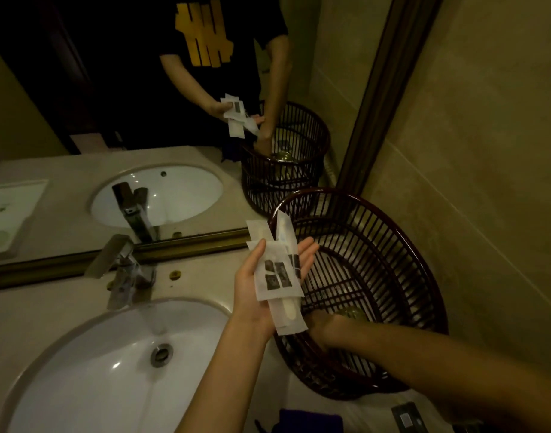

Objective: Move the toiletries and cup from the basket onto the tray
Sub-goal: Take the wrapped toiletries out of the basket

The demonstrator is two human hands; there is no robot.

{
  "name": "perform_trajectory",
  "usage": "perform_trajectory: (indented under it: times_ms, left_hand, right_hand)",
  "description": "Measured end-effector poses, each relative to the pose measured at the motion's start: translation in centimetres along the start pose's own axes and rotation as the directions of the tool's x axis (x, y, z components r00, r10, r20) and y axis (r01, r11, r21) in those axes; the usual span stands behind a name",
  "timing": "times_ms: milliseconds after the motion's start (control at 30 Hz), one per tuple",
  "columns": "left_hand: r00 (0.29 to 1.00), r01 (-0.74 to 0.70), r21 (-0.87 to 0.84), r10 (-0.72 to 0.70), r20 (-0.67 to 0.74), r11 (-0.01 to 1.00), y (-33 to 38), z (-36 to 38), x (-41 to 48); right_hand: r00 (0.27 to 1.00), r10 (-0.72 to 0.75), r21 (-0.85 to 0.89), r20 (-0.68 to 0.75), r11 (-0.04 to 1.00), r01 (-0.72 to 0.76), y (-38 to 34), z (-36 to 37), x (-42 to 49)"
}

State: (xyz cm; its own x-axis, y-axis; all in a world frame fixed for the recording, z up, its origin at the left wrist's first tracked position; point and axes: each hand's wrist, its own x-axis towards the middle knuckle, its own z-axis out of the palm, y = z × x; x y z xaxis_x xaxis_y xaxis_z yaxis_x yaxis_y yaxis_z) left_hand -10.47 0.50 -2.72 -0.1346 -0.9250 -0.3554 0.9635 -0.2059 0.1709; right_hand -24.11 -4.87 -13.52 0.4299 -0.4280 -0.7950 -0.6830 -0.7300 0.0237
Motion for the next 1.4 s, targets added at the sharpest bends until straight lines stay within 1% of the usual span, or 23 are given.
perform_trajectory:
  times_ms: [67, 233, 367, 433, 467, 533, 567, 600, 633, 667, 700, 733, 833, 933, 1000, 1067, 1100, 1167, 1267, 1300, 1333, 1367, 1400]
  left_hand:
    - [1.0, -0.015, 0.033, 0.014, 0.026, 0.999, 0.0, 0.0, 0.0]
    - [0.999, -0.037, 0.077, 0.035, 0.031, 0.996, 0.0, 0.1, -0.4]
    - [0.999, -0.05, 0.103, 0.052, -0.016, 0.993, 0.0, 0.3, -0.6]
    - [0.998, -0.057, 0.101, 0.059, -0.016, 0.993, 0.1, 0.4, -0.6]
    - [0.998, -0.056, 0.103, 0.059, -0.02, 0.993, 0.2, 0.4, -0.6]
    - [0.998, -0.059, 0.083, 0.061, -0.032, 0.995, 0.2, 0.2, -0.4]
    - [0.997, -0.062, 0.066, 0.064, -0.036, 0.996, 0.3, 0.2, -0.3]
    - [0.997, -0.069, 0.06, 0.071, -0.032, 0.996, 0.3, 0.2, -0.2]
    - [0.996, -0.077, 0.071, 0.08, -0.033, 0.994, 0.3, 0.2, -0.2]
    - [0.995, -0.084, 0.088, 0.088, -0.038, 0.993, 0.2, 0.1, -0.2]
    - [0.995, -0.084, 0.111, 0.09, -0.047, 0.99, 0.2, 0.1, -0.2]
    - [0.995, -0.081, 0.134, 0.089, -0.054, 0.988, 0.2, 0.1, -0.2]
    - [0.993, -0.095, 0.211, 0.107, -0.048, 0.973, 0.3, 0.0, -0.1]
    - [0.995, -0.085, 0.218, 0.094, -0.028, 0.972, 0.3, 0.0, -0.2]
    - [0.995, -0.082, 0.234, 0.093, -0.04, 0.969, 0.2, -0.1, -0.2]
    - [0.993, -0.094, 0.26, 0.108, -0.042, 0.961, 0.2, -0.2, -0.3]
    - [0.993, -0.094, 0.269, 0.111, -0.048, 0.958, 0.3, -0.2, -0.4]
    - [0.991, -0.094, 0.272, 0.117, -0.069, 0.958, 0.2, -0.2, -0.4]
    - [0.991, -0.1, 0.23, 0.118, -0.066, 0.968, -0.1, 0.0, -0.4]
    - [0.993, -0.093, 0.2, 0.105, -0.049, 0.975, -0.1, 0.1, -0.4]
    - [0.995, -0.085, 0.171, 0.092, -0.033, 0.981, -0.2, 0.3, -0.5]
    - [0.996, -0.082, 0.148, 0.085, -0.014, 0.986, -0.2, 0.3, -0.5]
    - [0.997, -0.081, 0.139, 0.081, 0.001, 0.987, -0.1, 0.2, -0.3]
  right_hand:
    - [0.999, -0.003, 0.05, 0.035, 0.999, 0.001, 0.0, -0.4, -0.2]
    - [0.997, -0.036, 0.294, 0.075, 0.956, 0.012, 1.0, -0.7, 0.3]
    - [0.997, -0.048, 0.322, 0.063, 0.946, 0.025, 2.2, -2.8, 0.2]
    - [0.999, -0.022, 0.404, -0.045, 0.914, 0.039, 3.7, -4.7, -0.8]
    - [0.989, 0.008, 0.46, -0.15, 0.886, 0.063, 4.7, -5.7, -1.8]
    - [0.899, 0.139, 0.548, -0.415, 0.827, 0.125, 6.5, -7.2, -4.3]
    - [0.823, 0.224, 0.617, -0.521, 0.766, 0.182, 7.1, -7.8, -5.7]
    - [0.744, 0.303, 0.696, -0.596, 0.656, 0.29, 7.4, -8.3, -7.2]
    - [0.678, 0.364, 0.746, -0.638, 0.507, 0.431, 7.4, -8.7, -8.7]
    - [0.643, 0.395, 0.754, -0.657, 0.358, 0.551, 7.1, -9.1, -10.2]
    - [0.634, 0.383, 0.735, -0.672, 0.245, 0.632, 6.5, -9.5, -11.4]
    - [0.639, 0.343, 0.718, -0.688, 0.196, 0.668, 5.6, -9.8, -12.4]
    - [0.669, 0.224, 0.705, -0.709, 0.269, 0.656, 2.5, -10.4, -13.8]
    - [0.671, 0.202, 0.692, -0.714, 0.352, 0.63, 0.1, -10.6, -13.5]
    - [0.619, 0.234, 0.635, -0.75, 0.519, 0.573, -0.8, -10.5, -12.8]
    - [0.519, 0.278, 0.538, -0.808, 0.706, 0.46, -1.3, -10.4, -12.2]
    - [0.486, 0.284, 0.51, -0.827, 0.743, 0.434, -1.3, -10.4, -12.1]
    - [0.484, 0.266, 0.504, -0.833, 0.725, 0.469, -0.6, -10.3, -11.9]
    - [0.526, 0.336, 0.617, -0.781, 0.541, 0.571, 2.4, -9.8, -12.1]
    - [0.514, 0.384, 0.638, -0.767, 0.541, 0.548, 3.9, -9.5, -11.9]
    - [0.513, 0.419, 0.654, -0.749, 0.591, 0.472, 5.5, -8.9, -11.5]
    - [0.55, 0.434, 0.668, -0.714, 0.657, 0.349, 7.0, -8.2, -11.0]
    - [0.633, 0.431, 0.671, -0.643, 0.716, 0.194, 8.1, -7.2, -10.1]
